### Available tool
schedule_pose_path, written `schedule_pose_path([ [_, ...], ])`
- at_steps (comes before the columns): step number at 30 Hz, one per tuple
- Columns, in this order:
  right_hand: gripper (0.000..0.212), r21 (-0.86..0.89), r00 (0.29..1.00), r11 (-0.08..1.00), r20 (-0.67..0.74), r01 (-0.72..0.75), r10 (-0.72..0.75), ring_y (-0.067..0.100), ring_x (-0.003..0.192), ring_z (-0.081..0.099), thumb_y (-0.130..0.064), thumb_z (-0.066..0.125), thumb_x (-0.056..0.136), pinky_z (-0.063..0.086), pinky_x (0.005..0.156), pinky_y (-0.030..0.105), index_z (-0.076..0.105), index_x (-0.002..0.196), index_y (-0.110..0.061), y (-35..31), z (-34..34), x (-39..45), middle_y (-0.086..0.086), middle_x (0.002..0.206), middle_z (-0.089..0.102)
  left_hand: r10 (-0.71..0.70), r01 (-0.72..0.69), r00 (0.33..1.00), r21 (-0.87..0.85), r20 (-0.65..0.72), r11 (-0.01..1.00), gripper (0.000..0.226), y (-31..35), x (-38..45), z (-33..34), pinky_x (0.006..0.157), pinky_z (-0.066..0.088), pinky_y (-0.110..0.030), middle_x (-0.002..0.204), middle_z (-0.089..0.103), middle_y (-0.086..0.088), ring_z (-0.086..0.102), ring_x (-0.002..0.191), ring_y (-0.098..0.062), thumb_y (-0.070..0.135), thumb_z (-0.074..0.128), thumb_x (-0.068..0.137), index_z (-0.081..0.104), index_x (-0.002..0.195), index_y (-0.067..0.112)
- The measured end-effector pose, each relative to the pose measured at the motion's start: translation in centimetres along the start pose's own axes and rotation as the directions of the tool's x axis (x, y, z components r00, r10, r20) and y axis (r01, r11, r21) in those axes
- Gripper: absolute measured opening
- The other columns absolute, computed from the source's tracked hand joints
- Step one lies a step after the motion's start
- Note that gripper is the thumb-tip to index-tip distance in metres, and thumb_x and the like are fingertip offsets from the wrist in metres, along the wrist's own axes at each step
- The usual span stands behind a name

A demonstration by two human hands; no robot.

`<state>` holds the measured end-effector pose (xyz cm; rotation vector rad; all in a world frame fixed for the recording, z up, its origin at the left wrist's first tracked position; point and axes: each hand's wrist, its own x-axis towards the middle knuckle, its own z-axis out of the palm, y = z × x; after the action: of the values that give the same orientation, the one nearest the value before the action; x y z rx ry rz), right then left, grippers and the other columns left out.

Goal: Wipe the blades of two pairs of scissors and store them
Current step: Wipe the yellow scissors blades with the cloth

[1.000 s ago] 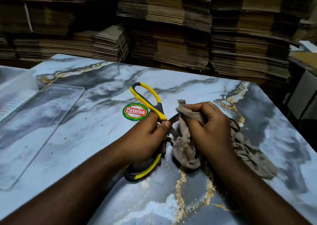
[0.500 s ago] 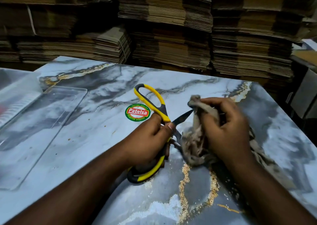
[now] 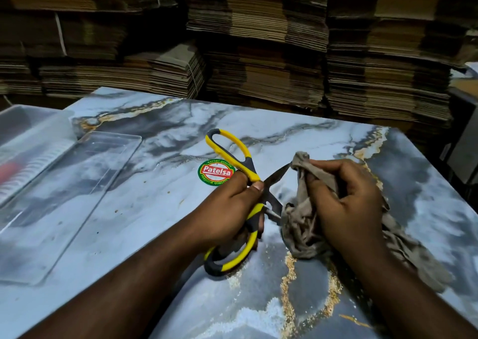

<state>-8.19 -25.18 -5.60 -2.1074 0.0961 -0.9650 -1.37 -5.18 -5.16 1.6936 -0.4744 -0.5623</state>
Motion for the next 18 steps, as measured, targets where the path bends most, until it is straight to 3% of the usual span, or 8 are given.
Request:
schedule_pose_path([
  [3,0.015,-0.075,0.988,0.990,0.111,0.116,-0.108,0.001,0.086,0.061,-0.012,0.065,0.093,0.044,0.069,0.016,0.074,0.103,-0.019,-1.3,1.0,-0.7,-0.012,0.097,0.064,0.000,-0.001,1.000,-0.098,-0.005,0.995,0.027,-0.1,0.2,-0.2,0.042,0.045,-0.026,0.068,0.067,-0.023,0.059,0.045,-0.027,0.025,0.038,0.114,0.050,0.105,0.003],
  [8,0.009,-0.062,0.994,0.997,0.097,0.051,-0.045,0.006,0.079,0.062,-0.022,0.063,0.090,0.046,0.064,0.023,0.069,0.098,-0.024,-1.0,0.7,-0.2,-0.016,0.090,0.063,-0.012,0.006,1.000,-0.198,-0.028,0.980,0.028,0.1,-0.1,-0.1,0.039,0.039,-0.025,0.073,0.065,-0.035,0.054,0.048,-0.036,0.019,0.037,0.113,0.053,0.099,0.001],
  [12,0.028,-0.082,0.971,0.985,0.195,0.155,-0.136,-0.003,0.087,0.064,-0.018,0.061,0.096,0.046,0.072,0.014,0.076,0.119,-0.024,-1.5,0.6,-0.9,-0.018,0.101,0.065,0.001,-0.004,1.000,-0.179,-0.018,0.984,0.028,0.0,0.1,0.0,0.042,0.039,-0.026,0.069,0.066,-0.029,0.056,0.049,-0.035,0.014,0.035,0.111,0.059,0.103,0.003],
  [15,0.035,-0.088,0.932,0.976,0.324,0.201,-0.163,0.005,0.092,0.067,-0.028,0.054,0.097,0.052,0.074,0.026,0.076,0.124,-0.031,-1.8,1.3,-1.0,-0.013,0.103,0.066,0.012,-0.016,1.000,-0.174,-0.024,0.985,0.028,0.1,0.0,0.1,0.044,0.039,-0.027,0.068,0.064,-0.026,0.056,0.054,-0.035,0.015,0.038,0.111,0.061,0.104,0.001],
  [18,0.022,-0.163,0.896,0.941,0.388,0.295,-0.214,0.012,0.082,0.064,-0.028,0.059,0.091,0.052,0.068,0.036,0.078,0.101,-0.028,-2.0,1.1,-1.2,-0.010,0.092,0.063,0.022,-0.033,0.996,-0.136,-0.082,0.990,0.026,-0.2,0.1,0.1,0.047,0.041,-0.030,0.067,0.063,-0.012,0.060,0.060,-0.032,0.015,0.042,0.109,0.061,0.103,0.000],
])
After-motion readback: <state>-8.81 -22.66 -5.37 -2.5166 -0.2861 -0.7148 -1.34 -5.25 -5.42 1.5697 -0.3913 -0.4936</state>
